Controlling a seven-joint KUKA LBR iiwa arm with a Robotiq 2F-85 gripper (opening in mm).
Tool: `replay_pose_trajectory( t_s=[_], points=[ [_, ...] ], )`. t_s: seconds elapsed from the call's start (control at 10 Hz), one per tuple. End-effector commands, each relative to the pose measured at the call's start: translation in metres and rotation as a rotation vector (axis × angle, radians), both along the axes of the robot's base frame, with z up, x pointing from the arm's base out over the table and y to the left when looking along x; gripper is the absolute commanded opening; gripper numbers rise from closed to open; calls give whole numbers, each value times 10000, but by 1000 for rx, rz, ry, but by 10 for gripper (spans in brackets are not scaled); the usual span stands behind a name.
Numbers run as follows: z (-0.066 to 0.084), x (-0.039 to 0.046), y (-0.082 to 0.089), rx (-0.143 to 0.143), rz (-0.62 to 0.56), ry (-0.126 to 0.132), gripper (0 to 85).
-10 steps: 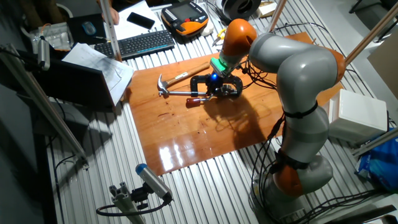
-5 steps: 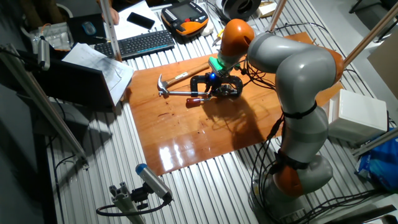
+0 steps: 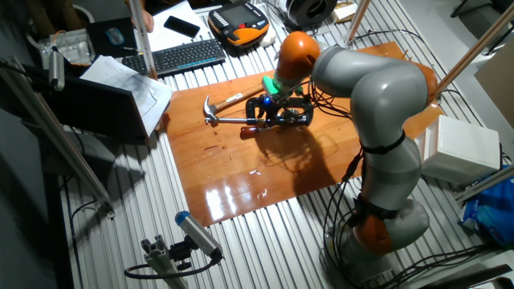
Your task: Pull up the lever
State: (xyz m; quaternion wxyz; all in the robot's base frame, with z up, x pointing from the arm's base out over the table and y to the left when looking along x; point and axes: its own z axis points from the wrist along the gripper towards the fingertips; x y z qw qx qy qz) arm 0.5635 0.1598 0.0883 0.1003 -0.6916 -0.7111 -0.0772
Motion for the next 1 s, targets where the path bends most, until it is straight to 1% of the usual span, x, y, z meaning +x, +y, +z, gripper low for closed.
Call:
replay_pose_trajectory(
  t_s=[0.0,0.1,0.2,0.5,0.7,0.9],
  points=[
    [-16,1,23,-3,-2,-3,510],
    [-50,-2,67,-5,-5,-10,510],
    [-94,-6,120,-15,-13,-16,510],
    [-214,-10,231,-29,-35,-31,510],
    [-275,-16,288,-32,-40,-37,510],
    [-367,-21,354,-64,-41,-54,510]
  ],
)
